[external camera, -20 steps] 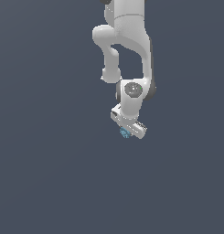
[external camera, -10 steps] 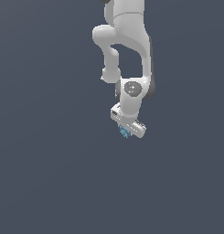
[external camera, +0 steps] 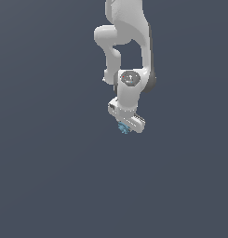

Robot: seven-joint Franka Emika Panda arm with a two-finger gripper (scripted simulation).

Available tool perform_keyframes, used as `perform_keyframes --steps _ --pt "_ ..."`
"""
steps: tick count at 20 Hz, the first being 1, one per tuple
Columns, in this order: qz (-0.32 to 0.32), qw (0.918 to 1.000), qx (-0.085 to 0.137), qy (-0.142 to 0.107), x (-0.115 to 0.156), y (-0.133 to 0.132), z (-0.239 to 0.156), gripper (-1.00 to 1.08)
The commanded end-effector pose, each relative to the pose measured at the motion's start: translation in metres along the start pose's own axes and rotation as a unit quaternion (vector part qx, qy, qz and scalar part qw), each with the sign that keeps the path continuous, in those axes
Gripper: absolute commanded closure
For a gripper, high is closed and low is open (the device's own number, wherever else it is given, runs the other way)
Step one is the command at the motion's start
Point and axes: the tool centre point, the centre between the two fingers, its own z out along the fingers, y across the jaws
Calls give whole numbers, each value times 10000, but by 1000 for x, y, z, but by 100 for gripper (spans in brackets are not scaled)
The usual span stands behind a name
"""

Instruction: Pick up the object and move it to a goal position.

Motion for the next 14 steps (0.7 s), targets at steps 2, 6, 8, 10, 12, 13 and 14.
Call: perform_keyframes --steps 2,6,8,10,12,13,14 --pt "3 10000 4 0 1 15 -23 108" --pt "5 10000 5 -3 3 36 -55 108" --pt "5 10000 5 -3 4 47 -72 108" --pt "5 10000 5 -3 5 58 -89 108" --pt "5 10000 5 -3 6 68 -106 108" --pt "7 10000 4 -4 7 73 -113 108" --pt "7 10000 4 -4 8 78 -121 108"
